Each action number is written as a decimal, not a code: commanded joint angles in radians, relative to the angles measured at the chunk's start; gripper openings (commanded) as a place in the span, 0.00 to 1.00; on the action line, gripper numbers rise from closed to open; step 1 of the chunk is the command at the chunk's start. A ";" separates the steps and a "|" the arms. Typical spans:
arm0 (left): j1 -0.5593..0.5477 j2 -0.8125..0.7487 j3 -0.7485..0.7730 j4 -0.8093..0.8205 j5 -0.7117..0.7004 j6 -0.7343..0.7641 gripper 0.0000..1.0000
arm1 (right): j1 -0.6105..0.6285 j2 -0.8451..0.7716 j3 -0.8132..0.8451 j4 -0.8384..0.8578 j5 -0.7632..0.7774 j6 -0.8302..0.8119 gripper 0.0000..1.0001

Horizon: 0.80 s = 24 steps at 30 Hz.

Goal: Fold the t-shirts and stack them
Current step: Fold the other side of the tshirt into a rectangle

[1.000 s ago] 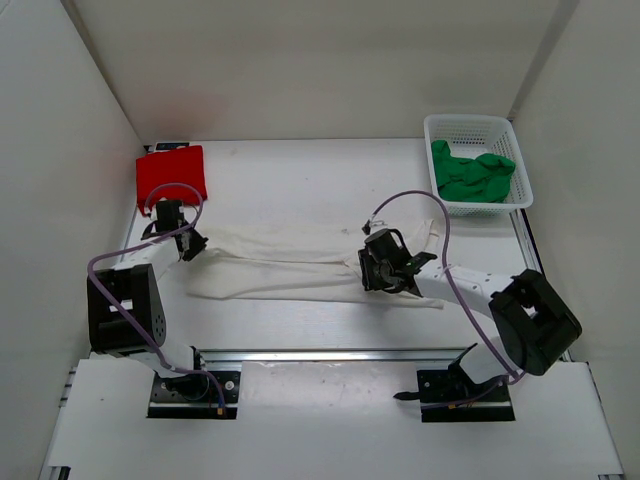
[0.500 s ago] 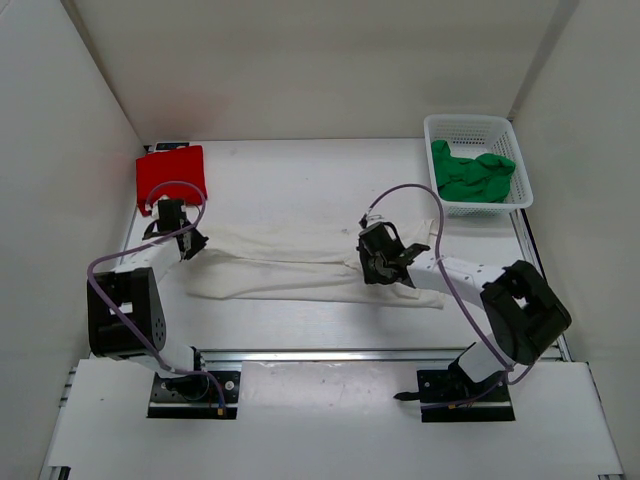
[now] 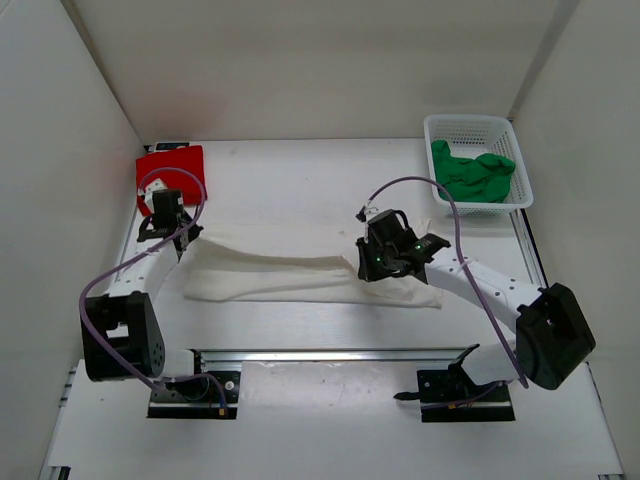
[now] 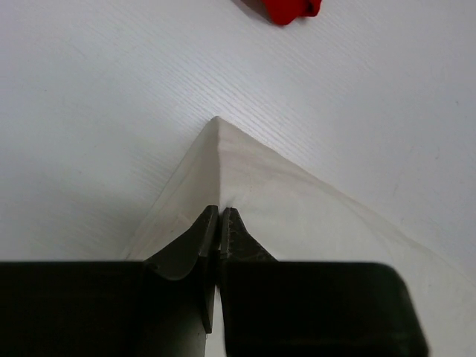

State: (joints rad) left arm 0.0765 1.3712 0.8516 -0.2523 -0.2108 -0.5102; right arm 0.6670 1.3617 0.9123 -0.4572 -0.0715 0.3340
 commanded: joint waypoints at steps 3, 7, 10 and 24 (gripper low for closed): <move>0.048 0.073 -0.019 -0.031 -0.036 0.009 0.22 | 0.010 0.033 -0.035 -0.005 -0.109 -0.026 0.00; 0.100 0.135 0.009 -0.058 0.045 -0.014 0.44 | 0.020 0.057 -0.049 0.044 -0.142 -0.018 0.07; 0.117 0.083 -0.009 -0.028 0.041 -0.037 0.49 | 0.022 0.053 -0.049 0.068 -0.178 -0.021 0.21; -0.262 -0.028 -0.032 0.149 0.002 -0.122 0.49 | -0.444 -0.043 -0.135 0.305 -0.145 0.120 0.00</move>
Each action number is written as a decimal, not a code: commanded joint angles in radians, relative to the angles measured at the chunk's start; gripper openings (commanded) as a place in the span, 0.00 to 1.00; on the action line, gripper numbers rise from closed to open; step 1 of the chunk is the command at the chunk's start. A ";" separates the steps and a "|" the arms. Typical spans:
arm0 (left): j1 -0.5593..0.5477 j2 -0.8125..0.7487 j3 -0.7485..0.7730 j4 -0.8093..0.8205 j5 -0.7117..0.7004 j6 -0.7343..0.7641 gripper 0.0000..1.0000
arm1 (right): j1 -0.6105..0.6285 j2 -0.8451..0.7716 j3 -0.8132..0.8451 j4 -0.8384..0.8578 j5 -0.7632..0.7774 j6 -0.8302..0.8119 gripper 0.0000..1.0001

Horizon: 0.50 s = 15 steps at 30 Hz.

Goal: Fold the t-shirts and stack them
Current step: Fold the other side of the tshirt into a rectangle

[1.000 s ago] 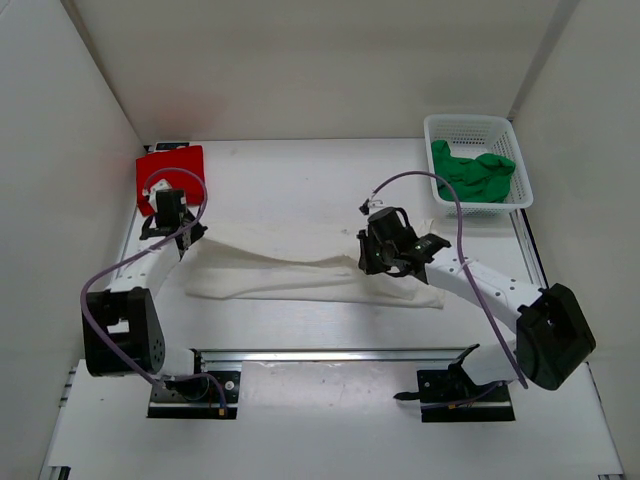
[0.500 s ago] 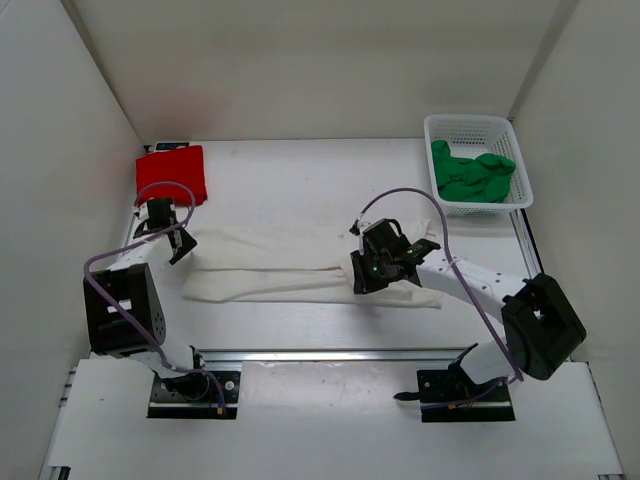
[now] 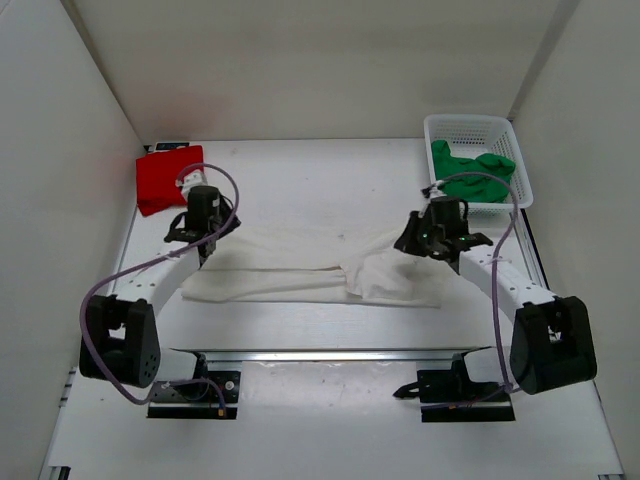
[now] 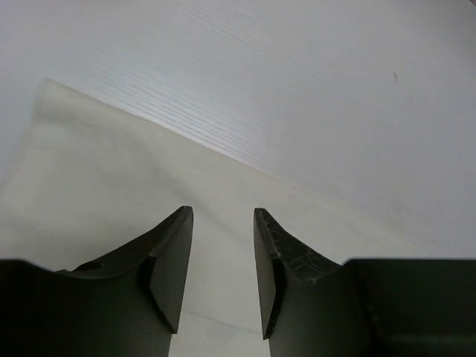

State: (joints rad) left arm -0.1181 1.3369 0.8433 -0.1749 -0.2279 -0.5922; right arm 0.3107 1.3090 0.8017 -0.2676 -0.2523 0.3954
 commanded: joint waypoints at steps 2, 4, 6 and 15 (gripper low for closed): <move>-0.104 0.076 -0.027 0.089 0.048 -0.049 0.47 | -0.177 0.025 -0.070 0.212 0.062 0.092 0.04; -0.111 0.111 -0.030 0.091 0.087 -0.049 0.48 | -0.243 0.024 -0.108 0.342 0.036 0.115 0.16; -0.097 0.145 -0.044 0.101 0.127 -0.061 0.47 | -0.301 0.045 -0.150 0.399 0.029 0.148 0.24; 0.055 0.245 -0.110 0.216 0.301 -0.119 0.46 | -0.407 0.159 -0.211 0.610 -0.094 0.192 0.30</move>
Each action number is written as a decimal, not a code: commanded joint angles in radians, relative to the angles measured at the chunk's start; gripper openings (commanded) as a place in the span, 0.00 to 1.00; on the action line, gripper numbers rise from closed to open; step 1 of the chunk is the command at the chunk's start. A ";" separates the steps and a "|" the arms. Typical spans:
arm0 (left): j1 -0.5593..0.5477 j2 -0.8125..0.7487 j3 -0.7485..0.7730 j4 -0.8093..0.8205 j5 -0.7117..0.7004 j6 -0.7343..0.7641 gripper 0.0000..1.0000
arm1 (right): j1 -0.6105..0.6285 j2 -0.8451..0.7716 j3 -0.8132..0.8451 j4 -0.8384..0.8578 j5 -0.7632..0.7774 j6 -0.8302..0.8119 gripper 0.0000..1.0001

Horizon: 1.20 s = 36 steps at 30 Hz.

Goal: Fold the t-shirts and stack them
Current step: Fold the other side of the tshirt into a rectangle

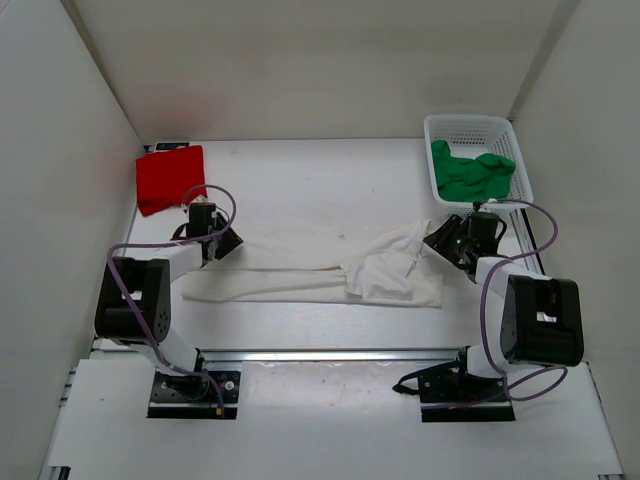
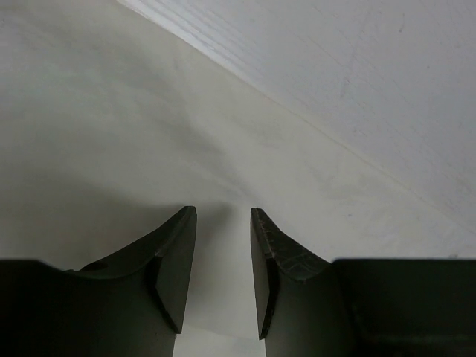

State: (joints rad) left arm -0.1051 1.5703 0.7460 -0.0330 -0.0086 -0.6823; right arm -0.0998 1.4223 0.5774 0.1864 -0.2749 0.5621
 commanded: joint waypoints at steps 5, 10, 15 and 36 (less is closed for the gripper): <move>0.044 0.036 -0.007 0.073 0.095 -0.033 0.46 | 0.005 0.110 0.015 0.246 -0.179 0.059 0.29; 0.076 0.059 -0.016 0.084 0.116 -0.037 0.46 | 0.006 0.141 0.015 0.260 -0.140 0.078 0.15; 0.154 0.086 -0.034 0.085 0.127 -0.056 0.43 | -0.044 0.124 -0.001 0.246 -0.076 0.108 0.00; 0.023 -0.139 0.004 0.010 0.010 -0.014 0.47 | 0.158 -0.186 0.029 -0.051 0.217 0.039 0.29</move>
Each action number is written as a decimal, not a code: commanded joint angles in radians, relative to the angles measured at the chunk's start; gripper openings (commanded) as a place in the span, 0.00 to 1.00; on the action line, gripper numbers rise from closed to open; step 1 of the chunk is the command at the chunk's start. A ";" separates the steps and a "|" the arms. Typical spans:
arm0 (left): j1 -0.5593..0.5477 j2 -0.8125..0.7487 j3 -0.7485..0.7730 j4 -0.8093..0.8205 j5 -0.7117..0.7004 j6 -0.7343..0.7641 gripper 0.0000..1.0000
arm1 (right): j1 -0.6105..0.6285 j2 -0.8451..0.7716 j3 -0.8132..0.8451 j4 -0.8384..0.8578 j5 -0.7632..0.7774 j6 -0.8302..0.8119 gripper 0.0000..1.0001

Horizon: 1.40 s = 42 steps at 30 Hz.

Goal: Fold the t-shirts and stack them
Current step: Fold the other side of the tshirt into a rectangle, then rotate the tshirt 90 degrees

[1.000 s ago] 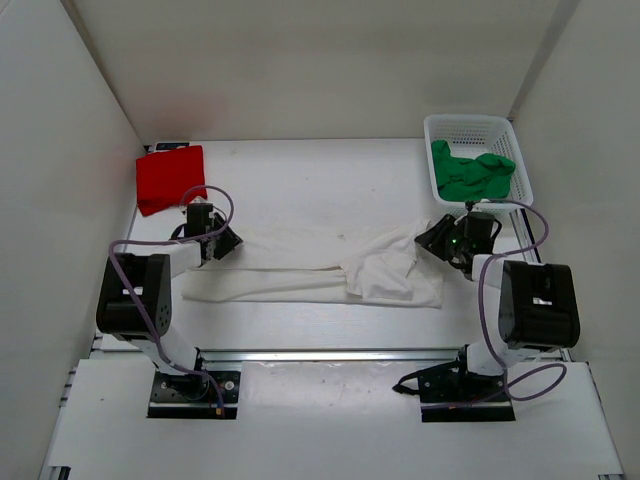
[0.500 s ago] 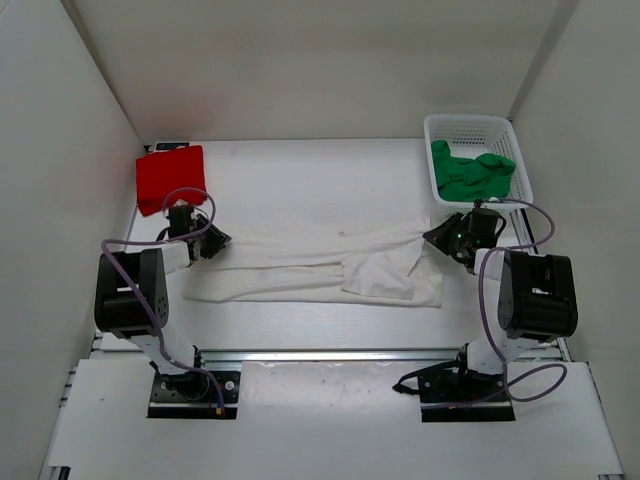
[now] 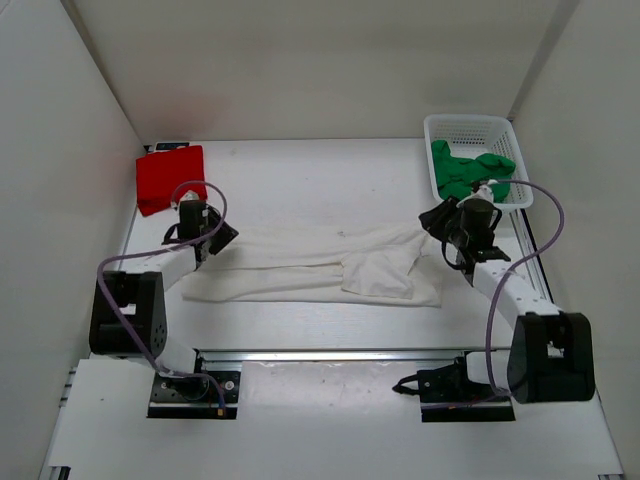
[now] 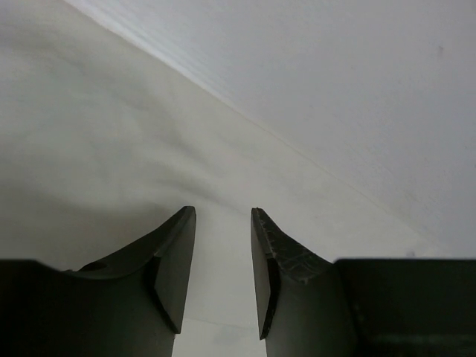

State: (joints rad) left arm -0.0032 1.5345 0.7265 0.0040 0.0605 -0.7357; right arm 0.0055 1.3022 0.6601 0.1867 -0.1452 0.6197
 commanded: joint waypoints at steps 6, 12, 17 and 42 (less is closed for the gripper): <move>-0.254 -0.073 0.014 0.011 -0.076 0.033 0.48 | 0.203 -0.122 -0.223 -0.075 0.025 -0.002 0.00; -0.248 0.036 -0.005 0.056 0.025 0.006 0.46 | 0.209 -0.152 -0.348 -0.098 0.021 0.031 0.00; -0.160 0.044 -0.081 0.102 0.068 -0.020 0.47 | 0.199 -0.164 -0.404 -0.102 0.038 0.041 0.00; -0.431 -0.470 -0.153 -0.081 0.039 0.174 0.59 | 0.398 0.651 0.510 -0.237 0.090 -0.107 0.00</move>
State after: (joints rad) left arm -0.4164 1.1336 0.5873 -0.0349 0.0414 -0.6006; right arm 0.4290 1.7981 0.9531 0.0402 -0.0074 0.5579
